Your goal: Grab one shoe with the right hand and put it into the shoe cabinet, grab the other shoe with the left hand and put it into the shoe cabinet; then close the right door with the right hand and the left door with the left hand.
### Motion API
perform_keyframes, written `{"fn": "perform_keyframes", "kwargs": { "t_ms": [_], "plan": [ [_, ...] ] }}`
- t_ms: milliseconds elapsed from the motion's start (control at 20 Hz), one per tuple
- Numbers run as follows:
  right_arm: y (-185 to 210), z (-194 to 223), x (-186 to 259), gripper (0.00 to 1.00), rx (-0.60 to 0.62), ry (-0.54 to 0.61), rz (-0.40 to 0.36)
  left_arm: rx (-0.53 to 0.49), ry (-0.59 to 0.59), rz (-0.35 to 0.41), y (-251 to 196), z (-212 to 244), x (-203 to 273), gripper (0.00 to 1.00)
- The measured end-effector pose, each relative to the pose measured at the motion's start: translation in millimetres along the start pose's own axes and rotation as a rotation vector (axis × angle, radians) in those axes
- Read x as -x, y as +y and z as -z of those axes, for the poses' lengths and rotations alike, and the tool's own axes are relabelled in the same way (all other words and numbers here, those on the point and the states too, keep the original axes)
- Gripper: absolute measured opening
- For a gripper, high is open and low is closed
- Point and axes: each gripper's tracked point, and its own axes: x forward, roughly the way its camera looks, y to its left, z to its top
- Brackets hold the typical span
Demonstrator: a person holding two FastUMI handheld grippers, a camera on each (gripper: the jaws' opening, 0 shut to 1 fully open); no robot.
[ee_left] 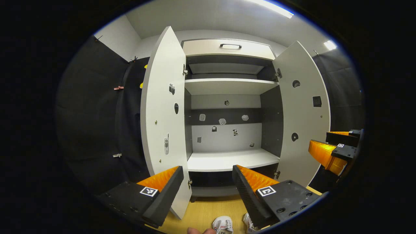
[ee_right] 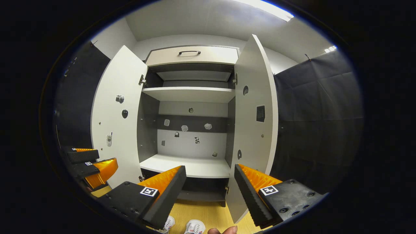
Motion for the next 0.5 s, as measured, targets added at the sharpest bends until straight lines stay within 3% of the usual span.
{"fn": "perform_keyframes", "kwargs": {
  "t_ms": [500],
  "plan": [
    [6.9, 12.1, 1.0, 0.98, 0.002, 0.043, -0.015, 0.001, 0.001, 0.002, 2.6, 1.8, 3.5, 0.95]
  ]
}}
